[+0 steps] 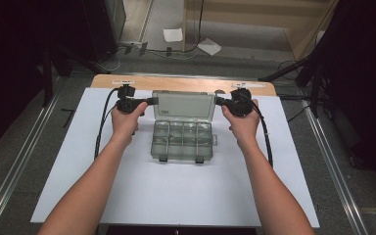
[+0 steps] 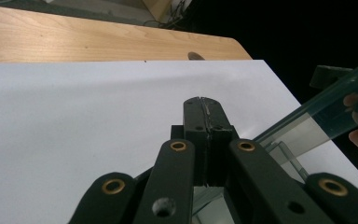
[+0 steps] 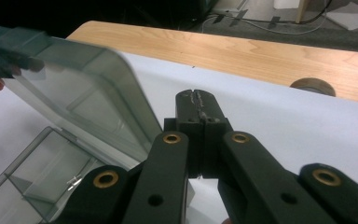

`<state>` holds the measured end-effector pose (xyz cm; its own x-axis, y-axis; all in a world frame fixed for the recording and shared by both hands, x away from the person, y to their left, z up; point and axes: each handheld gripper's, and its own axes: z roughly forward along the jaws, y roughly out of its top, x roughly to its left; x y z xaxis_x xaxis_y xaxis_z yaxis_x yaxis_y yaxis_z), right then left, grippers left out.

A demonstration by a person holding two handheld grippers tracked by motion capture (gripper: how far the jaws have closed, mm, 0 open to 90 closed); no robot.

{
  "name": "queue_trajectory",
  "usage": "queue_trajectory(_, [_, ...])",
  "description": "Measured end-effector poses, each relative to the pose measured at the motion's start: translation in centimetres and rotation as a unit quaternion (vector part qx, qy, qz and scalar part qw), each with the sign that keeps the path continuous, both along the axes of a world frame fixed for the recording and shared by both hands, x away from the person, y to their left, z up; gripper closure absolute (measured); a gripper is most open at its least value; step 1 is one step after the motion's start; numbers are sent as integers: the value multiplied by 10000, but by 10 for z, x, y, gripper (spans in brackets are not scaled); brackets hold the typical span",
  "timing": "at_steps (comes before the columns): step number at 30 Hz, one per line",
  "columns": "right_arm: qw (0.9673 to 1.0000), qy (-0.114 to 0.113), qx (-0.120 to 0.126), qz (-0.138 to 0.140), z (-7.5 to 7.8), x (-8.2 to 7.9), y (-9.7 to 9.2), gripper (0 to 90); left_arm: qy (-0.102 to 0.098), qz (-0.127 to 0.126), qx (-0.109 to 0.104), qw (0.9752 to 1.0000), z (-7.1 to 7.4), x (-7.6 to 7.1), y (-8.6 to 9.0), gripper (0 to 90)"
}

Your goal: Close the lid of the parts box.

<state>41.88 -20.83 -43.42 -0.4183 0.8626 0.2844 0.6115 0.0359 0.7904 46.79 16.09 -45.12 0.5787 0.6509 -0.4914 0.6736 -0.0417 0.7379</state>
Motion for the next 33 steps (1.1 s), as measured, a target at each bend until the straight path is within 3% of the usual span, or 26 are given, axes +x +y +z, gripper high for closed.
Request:
queue_trajectory(9, [9998,-75,72,180,-2,-13,4,900,-144,-22,-45,9999,0,-14,4,896])
queue_trajectory(11, [9997,-95,87,225,-2,-16,5,900,-211,-70,70,9997,1,-19,4,896])
queue_trajectory(25, [9985,-334,81,431,-9,-45,9,900,-513,-152,133,9985,5,-49,3,894])
queue_trajectory(33, [9975,-466,-26,526,-13,-62,12,900,-641,-143,245,9975,-2,-67,3,894])
